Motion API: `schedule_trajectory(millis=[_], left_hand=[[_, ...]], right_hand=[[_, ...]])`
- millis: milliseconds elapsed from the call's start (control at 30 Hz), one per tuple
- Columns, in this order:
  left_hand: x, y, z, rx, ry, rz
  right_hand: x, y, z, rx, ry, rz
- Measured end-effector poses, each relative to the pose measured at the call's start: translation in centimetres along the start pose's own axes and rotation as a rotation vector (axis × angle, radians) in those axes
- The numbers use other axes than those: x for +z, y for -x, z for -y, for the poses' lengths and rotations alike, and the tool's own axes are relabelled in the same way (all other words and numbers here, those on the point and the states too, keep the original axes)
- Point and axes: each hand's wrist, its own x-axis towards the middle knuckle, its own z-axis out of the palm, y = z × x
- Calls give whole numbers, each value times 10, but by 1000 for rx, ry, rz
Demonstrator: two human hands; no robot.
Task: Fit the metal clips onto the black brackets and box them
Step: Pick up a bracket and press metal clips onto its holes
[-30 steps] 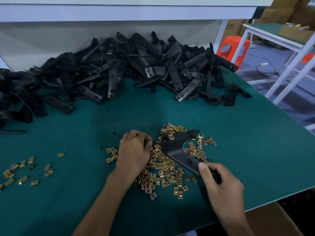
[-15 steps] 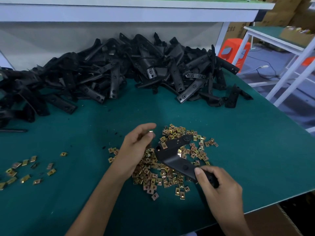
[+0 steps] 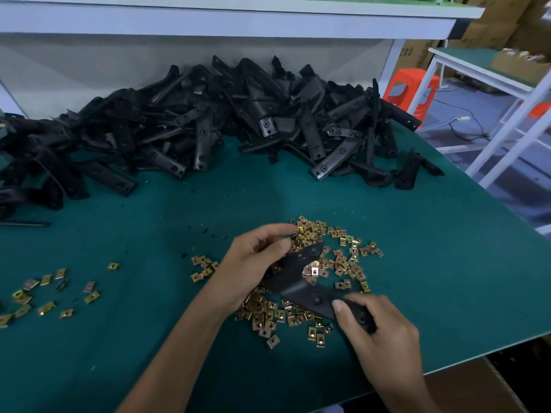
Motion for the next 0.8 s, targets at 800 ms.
schedule_trajectory(millis=[800], left_hand=[[4, 2, -3, -155, 87, -47]], right_hand=[[6, 0, 0, -76, 134, -17]])
